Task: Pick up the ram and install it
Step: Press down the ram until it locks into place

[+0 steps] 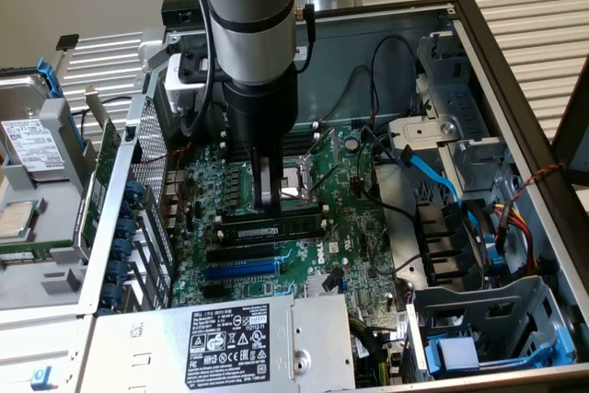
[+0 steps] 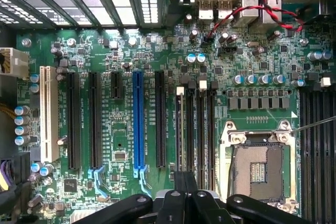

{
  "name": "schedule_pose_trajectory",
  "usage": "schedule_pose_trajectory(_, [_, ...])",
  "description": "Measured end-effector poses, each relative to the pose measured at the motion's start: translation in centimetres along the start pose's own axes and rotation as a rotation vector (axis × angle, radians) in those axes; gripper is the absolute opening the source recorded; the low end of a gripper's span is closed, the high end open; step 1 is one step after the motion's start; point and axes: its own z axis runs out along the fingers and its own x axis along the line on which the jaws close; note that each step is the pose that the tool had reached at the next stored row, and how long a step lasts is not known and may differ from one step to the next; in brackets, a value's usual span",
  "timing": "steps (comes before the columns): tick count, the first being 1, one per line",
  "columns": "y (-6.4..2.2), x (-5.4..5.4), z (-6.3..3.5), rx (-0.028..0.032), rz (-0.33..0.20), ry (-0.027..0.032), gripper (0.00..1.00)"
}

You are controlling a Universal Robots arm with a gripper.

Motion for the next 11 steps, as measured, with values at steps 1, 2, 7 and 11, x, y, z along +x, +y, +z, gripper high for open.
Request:
schedule_pose_trajectory(1, [0.0,0.0,-0.04,0.0001,0.0,-0.0001,0.1])
schedule_pose_trajectory(2, [0.0,0.0,-0.04,0.0002,0.0,-0.0002,0.1])
schedule_pose_trajectory(7, [0.0,0.0,-0.05,0.0001,0.0,0.0,0.1])
schedule_pose_trajectory(11, [0.0,0.0,-0.05,0.0001,0.0,0.0,0.1])
